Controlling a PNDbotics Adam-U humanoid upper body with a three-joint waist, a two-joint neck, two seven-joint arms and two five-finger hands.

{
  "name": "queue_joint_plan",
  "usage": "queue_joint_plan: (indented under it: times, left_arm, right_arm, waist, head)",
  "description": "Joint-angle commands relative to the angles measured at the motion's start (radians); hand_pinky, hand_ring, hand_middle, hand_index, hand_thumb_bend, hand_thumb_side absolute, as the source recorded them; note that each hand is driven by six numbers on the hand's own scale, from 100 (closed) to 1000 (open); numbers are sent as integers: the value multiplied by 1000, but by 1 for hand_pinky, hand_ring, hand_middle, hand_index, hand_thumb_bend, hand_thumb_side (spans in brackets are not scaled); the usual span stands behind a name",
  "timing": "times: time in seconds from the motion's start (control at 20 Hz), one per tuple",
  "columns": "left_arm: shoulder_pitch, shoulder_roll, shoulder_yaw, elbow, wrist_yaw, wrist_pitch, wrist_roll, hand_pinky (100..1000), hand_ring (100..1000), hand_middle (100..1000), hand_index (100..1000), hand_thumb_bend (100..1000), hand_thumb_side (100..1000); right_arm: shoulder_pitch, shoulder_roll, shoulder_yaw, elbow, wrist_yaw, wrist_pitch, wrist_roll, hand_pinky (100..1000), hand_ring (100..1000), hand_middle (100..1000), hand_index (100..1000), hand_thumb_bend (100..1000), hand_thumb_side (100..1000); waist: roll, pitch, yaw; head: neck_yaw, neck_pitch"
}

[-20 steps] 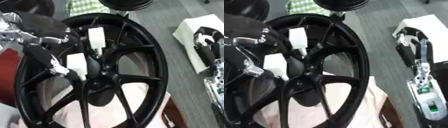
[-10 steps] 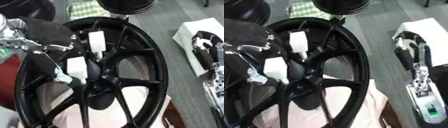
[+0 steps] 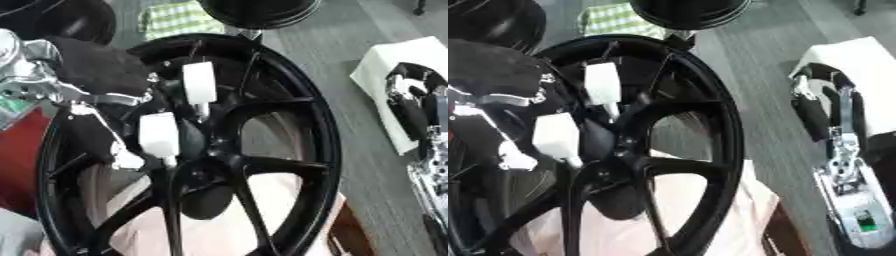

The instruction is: Pull the pin out of the wheel hub.

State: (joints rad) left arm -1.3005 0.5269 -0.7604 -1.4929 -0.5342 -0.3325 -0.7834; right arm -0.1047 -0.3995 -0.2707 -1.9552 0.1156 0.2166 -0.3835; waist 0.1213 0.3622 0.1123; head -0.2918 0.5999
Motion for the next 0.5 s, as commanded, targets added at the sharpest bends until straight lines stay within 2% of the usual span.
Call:
queue_joint_plan:
  times: [0.05, 0.15, 0.25, 0.5]
  left_arm:
    - [-26, 16, 11, -23, 32, -49, -87, 826, 723, 532, 732, 249, 1000]
    - [-31, 14, 14, -30, 41, -43, -97, 823, 719, 524, 723, 235, 996]
    - [-32, 12, 14, -30, 42, -33, -105, 817, 707, 500, 690, 226, 806]
    - [-27, 14, 6, -28, 35, -26, -123, 788, 649, 435, 605, 279, 433]
  right_arm:
    - [-3, -12, -4, -7, -6, 2, -3, 926, 1000, 703, 780, 100, 605]
    - [-2, -12, -4, -6, -6, 4, -3, 927, 1000, 703, 780, 100, 606]
    - [-2, -12, -4, -6, -6, 5, -3, 927, 1000, 704, 780, 100, 607]
    - [-1, -9, -7, -5, -6, 8, -10, 927, 1000, 704, 780, 100, 612]
  waist:
    - [8, -35, -1]
    - [8, -36, -1]
    - [9, -36, -2]
    - [8, -33, -4]
  head:
    - [3, -7]
    - [5, -7]
    - [6, -8]
    - [10, -8]
